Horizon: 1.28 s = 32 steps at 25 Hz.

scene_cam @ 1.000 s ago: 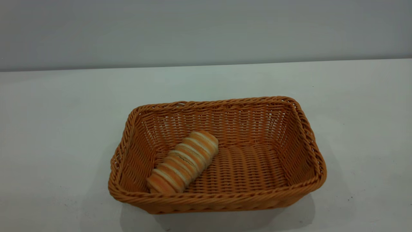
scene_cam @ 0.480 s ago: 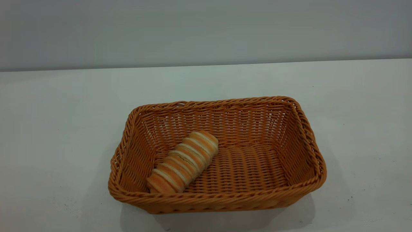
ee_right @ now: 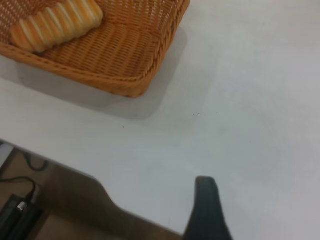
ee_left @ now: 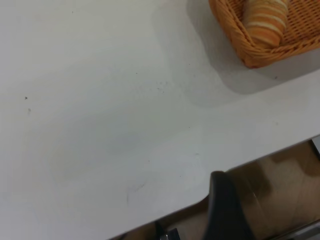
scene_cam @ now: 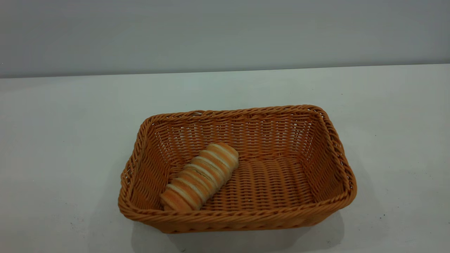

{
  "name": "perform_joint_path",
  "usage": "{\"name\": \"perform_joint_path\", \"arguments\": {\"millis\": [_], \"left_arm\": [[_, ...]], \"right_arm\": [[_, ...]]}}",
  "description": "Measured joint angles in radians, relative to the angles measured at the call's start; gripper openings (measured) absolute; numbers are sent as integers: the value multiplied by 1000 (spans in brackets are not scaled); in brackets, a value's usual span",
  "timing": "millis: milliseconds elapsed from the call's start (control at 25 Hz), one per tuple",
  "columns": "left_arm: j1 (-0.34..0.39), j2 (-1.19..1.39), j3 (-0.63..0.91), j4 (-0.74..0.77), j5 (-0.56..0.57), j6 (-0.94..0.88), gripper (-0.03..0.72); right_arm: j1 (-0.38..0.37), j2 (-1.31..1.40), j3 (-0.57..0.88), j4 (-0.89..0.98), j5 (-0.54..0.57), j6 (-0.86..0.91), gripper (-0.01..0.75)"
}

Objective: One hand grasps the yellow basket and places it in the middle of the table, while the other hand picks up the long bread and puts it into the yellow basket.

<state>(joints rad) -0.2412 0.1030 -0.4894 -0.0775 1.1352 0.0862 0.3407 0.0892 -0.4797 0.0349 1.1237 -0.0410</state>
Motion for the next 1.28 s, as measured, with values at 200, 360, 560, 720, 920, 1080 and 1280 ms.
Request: {"name": "perform_joint_path", "arguments": {"millis": [200, 360, 560, 720, 920, 1080, 1280], "left_arm": [[0, 0, 0, 0, 0, -1, 530], [2, -20, 0, 0, 0, -1, 530], [126, -109, 0, -1, 1, -1, 530], [233, -123, 0, -1, 1, -1, 530], [258, -123, 0, -1, 1, -1, 530], [258, -123, 0, -1, 1, -1, 530], [258, -123, 0, -1, 1, -1, 530]], "right_arm": [[0, 0, 0, 0, 0, 0, 562], [-55, 0, 0, 1, 0, 0, 562], [-203, 0, 0, 2, 0, 0, 562], [-277, 0, 0, 2, 0, 0, 562], [-301, 0, 0, 3, 0, 0, 562], [-301, 0, 0, 4, 0, 0, 562], [-301, 0, 0, 4, 0, 0, 562]]}}
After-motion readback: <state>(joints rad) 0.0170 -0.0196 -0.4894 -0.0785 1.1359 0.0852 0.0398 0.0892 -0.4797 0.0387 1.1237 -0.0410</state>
